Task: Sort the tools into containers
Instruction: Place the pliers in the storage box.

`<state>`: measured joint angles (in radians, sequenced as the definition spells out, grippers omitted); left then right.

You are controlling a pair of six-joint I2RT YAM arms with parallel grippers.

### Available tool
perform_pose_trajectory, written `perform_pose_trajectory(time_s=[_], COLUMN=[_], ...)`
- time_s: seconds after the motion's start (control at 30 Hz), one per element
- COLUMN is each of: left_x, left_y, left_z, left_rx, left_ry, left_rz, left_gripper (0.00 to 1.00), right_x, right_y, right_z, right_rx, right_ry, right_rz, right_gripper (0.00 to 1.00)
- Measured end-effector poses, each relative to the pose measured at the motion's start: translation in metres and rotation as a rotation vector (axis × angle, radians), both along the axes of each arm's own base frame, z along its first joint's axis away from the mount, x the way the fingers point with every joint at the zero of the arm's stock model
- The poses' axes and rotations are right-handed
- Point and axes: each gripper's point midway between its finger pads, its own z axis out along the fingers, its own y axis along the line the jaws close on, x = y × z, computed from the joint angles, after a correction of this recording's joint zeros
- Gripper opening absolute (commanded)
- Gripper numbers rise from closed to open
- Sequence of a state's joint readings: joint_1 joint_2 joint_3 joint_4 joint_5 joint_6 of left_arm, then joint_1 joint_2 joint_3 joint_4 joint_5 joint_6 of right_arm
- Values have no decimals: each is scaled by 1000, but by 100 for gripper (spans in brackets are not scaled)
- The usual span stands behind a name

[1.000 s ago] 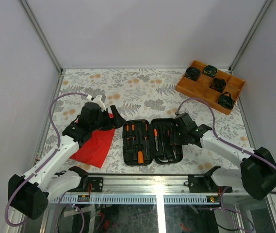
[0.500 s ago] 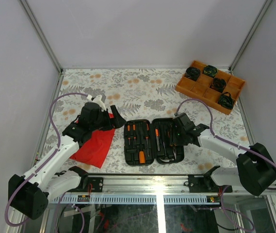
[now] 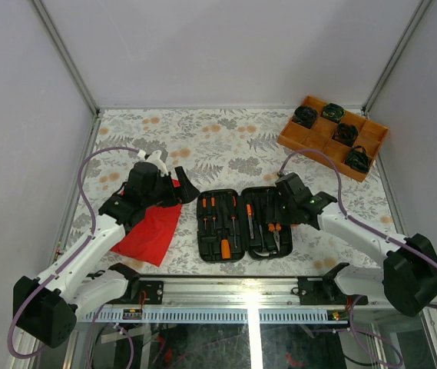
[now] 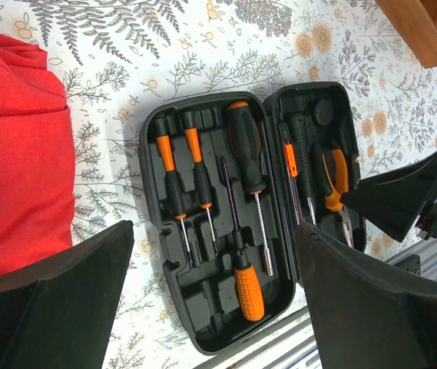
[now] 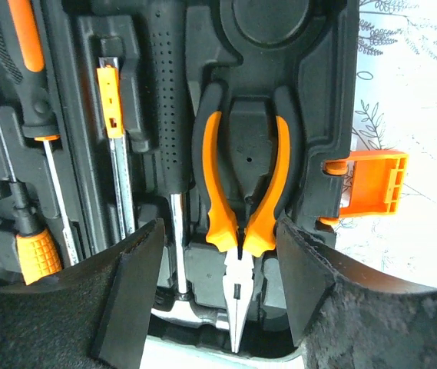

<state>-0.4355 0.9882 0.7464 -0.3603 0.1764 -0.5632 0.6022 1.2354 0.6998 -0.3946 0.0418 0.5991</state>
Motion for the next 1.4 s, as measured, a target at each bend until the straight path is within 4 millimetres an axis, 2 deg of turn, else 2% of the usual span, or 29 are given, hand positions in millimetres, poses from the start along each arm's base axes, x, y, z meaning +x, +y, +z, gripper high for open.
perform_pose_trajectory(time_s=[0.1, 0.3, 0.47, 1.07, 1.2, 1.4], left_x=[0, 0, 0, 1, 1, 1], left_y=[0, 0, 0, 0, 0, 0], left_z=[0, -1, -2, -4, -4, -4], left_rx=[0, 1, 3, 5, 6, 5], left_ry=[0, 3, 7, 13, 13, 13], left_rz=[0, 0, 0, -1, 0, -1], left_gripper=[84, 84, 84, 84, 84, 84], right_x=[2, 6, 5, -24, -24, -24], right_y=[0, -2, 0, 4, 4, 2], right_z=[8, 25, 29, -15, -16, -18], right_rx=[3, 0, -8, -139, -160, -190], right_ry=[-14, -58, -53, 127, 134, 150], right_rz=[-1, 4, 31, 128, 137, 151], right_gripper=[63, 46, 44, 26, 23, 8])
